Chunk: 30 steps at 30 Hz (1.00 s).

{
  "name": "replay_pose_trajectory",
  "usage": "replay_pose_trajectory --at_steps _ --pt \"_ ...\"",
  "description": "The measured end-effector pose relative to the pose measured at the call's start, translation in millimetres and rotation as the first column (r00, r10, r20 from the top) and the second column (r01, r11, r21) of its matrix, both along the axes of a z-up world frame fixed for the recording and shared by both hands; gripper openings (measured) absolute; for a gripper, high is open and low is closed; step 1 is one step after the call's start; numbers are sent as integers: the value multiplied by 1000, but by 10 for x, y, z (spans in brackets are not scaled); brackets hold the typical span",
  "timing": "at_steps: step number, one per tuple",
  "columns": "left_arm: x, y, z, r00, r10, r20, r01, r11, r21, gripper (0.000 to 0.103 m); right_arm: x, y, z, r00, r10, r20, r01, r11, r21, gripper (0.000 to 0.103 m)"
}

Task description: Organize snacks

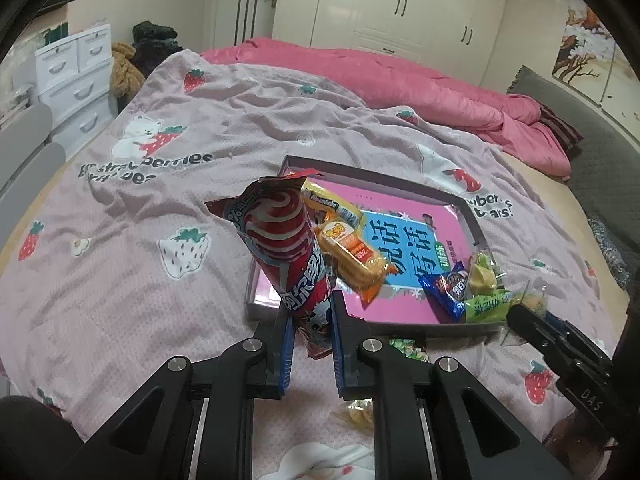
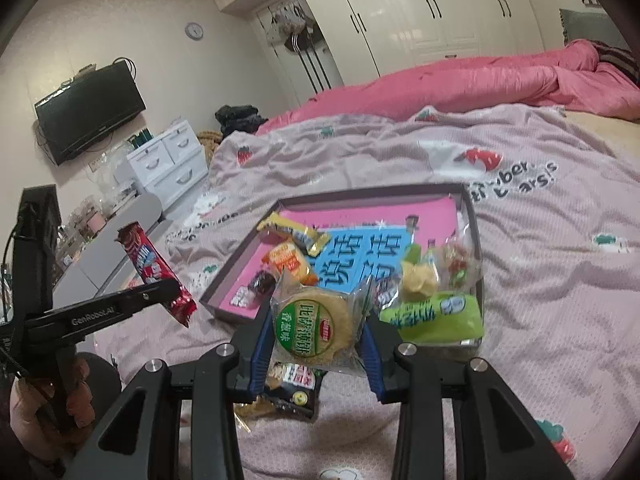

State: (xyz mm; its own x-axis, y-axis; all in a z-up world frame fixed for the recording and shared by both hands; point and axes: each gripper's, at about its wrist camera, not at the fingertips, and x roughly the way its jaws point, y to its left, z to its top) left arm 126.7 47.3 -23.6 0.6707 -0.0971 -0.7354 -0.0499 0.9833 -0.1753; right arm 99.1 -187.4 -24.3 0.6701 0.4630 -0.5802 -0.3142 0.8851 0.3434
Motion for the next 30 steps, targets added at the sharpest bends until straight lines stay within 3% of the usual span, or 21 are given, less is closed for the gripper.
replay_pose_trajectory --at_steps 30 --pt "534 -37 -369 999 -30 -39 35 989 142 16 159 -52 8 999 -40 36 40 999 3 40"
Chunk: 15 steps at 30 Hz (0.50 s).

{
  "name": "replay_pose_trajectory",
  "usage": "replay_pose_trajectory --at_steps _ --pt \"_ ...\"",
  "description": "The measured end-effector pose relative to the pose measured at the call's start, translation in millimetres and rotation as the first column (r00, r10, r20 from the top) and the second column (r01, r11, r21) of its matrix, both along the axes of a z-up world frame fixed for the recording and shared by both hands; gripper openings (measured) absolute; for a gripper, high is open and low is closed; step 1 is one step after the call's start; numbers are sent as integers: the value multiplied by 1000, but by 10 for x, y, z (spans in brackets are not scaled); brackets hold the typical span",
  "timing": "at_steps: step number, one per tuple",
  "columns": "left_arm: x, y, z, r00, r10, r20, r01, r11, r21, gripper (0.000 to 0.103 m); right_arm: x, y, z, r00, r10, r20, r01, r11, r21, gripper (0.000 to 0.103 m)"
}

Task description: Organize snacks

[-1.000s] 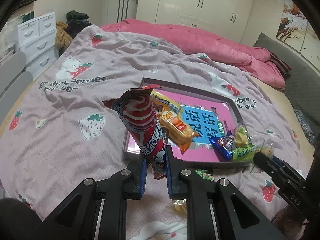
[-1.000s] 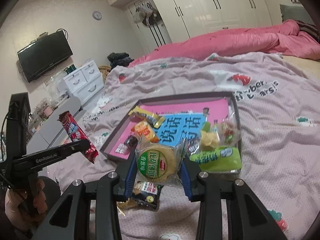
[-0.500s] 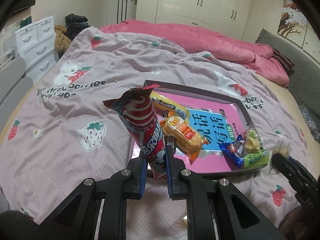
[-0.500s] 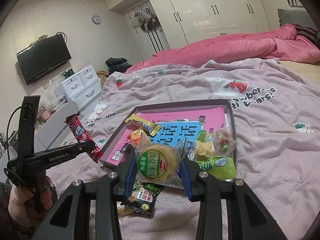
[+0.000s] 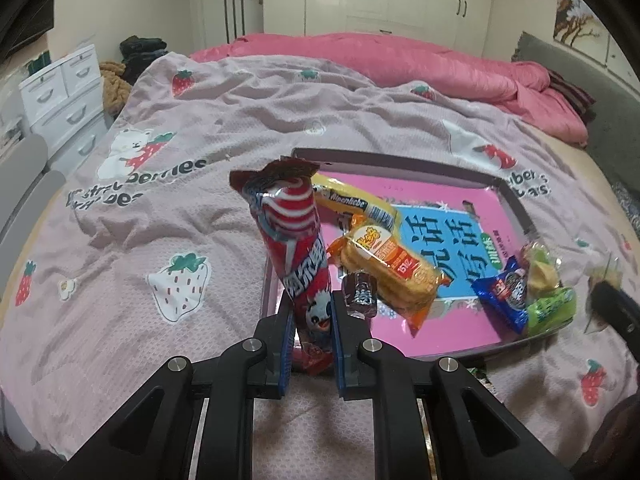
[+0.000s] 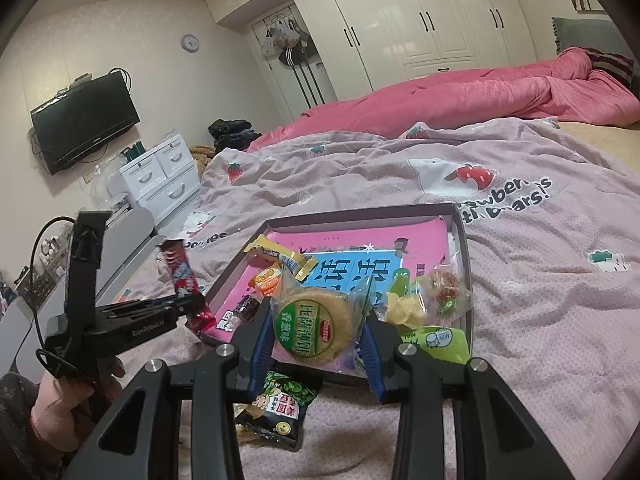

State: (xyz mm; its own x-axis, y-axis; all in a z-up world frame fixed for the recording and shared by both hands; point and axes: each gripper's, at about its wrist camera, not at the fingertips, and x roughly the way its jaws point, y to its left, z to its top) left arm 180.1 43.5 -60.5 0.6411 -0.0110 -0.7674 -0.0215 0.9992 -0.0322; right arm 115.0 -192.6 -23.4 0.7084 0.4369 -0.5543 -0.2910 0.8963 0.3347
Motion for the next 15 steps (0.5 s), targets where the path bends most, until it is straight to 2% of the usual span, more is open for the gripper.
replay_pose_trajectory --at_steps 4,15 --pt "47 -47 -69 1000 -19 -18 19 1000 16 16 25 -2 -13 1000 -2 -4 2 1000 2 40" --pt "150 -62 -189 998 -41 -48 41 999 -13 16 151 52 -70 1000 6 -13 -6 1000 -5 40"
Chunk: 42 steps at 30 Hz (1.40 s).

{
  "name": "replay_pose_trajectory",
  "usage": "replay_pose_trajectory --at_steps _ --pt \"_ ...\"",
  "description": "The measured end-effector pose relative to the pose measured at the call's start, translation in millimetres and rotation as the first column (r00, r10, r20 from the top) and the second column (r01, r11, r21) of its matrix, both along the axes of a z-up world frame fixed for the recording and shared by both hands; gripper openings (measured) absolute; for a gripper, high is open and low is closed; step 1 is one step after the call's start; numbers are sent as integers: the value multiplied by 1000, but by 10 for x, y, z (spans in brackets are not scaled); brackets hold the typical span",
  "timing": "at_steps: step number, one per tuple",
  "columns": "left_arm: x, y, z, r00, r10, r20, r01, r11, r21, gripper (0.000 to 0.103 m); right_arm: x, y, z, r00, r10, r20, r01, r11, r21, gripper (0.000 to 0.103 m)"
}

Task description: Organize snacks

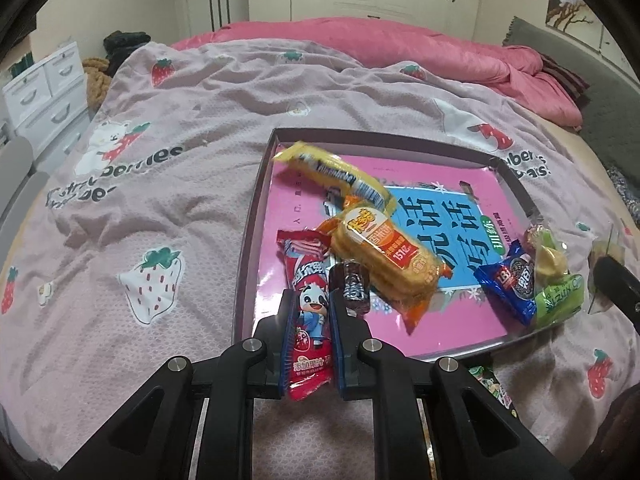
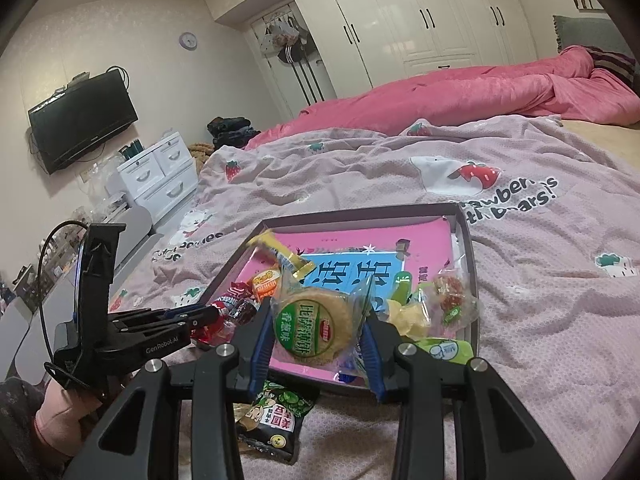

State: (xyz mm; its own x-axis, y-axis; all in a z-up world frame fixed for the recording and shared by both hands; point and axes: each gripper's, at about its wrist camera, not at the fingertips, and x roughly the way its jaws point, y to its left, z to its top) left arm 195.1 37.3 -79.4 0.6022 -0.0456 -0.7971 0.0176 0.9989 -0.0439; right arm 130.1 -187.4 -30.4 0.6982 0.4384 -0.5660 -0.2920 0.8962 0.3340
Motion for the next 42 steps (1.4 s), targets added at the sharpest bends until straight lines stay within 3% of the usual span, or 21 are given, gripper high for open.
replay_pose_trajectory --at_steps 7,13,32,42 --pt "70 87 -85 999 8 -34 -11 998 -64 16 126 88 -90 999 19 -28 -20 1000 -13 40" --pt "138 95 -129 999 4 -36 -7 997 -73 16 214 163 -174 998 32 -55 -34 999 -32 40" --pt "52 -80 -228 997 -37 -70 36 999 -20 16 392 387 -400 988 76 -133 -89 992 -90 40" --pt "7 -120 -219 997 -36 -71 34 999 -32 16 400 345 -402 991 59 -121 -70 994 -87 40"
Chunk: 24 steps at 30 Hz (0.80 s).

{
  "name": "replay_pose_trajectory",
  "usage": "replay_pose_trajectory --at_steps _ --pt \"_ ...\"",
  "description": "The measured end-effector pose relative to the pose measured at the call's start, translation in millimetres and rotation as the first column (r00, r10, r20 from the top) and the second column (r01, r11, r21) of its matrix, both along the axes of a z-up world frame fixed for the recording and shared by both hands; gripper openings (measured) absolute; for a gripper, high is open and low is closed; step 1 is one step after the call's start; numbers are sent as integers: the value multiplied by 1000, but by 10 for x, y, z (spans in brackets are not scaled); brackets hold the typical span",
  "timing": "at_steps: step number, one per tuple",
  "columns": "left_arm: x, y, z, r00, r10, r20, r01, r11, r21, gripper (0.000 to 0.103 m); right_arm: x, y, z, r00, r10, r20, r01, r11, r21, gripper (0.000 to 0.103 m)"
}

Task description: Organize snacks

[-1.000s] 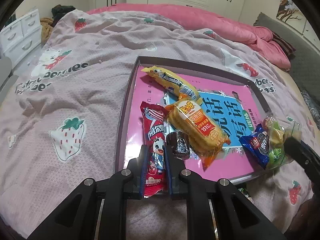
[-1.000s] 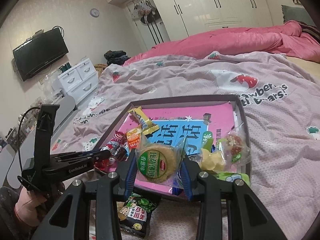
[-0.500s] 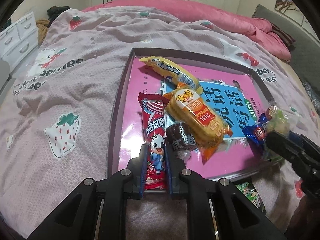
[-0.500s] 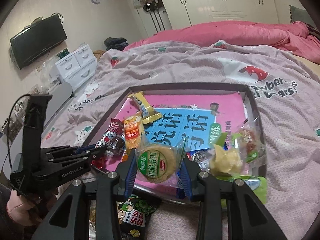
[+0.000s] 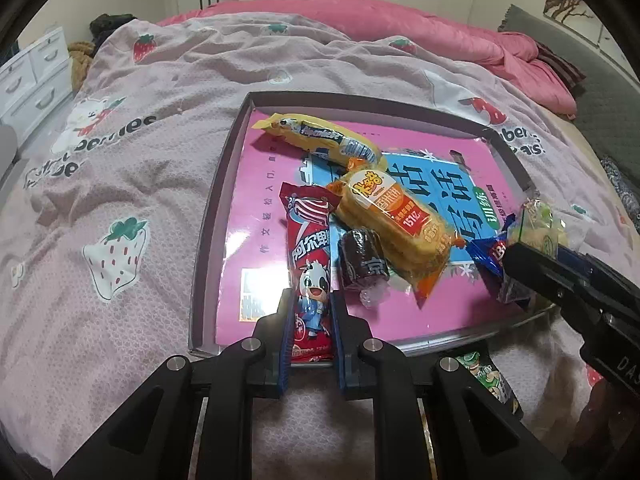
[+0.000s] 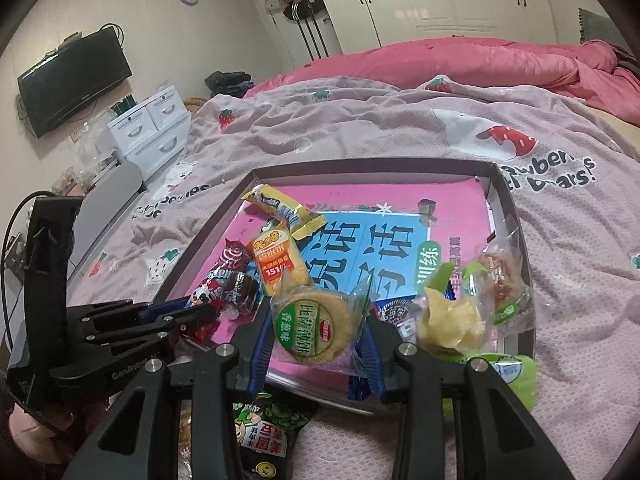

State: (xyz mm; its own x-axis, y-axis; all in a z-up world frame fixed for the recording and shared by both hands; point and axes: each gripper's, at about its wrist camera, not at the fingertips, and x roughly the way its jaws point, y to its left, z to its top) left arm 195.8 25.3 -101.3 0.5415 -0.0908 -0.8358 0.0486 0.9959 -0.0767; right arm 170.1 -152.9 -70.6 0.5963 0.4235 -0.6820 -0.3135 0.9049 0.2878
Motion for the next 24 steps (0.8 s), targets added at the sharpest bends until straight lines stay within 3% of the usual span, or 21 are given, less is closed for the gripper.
replay_pose_trajectory --at_steps 24 --pt "-82 -137 44 999 -27 18 27 1000 12 16 26 40 -68 1000 3 -15 -4 1000 -25 41"
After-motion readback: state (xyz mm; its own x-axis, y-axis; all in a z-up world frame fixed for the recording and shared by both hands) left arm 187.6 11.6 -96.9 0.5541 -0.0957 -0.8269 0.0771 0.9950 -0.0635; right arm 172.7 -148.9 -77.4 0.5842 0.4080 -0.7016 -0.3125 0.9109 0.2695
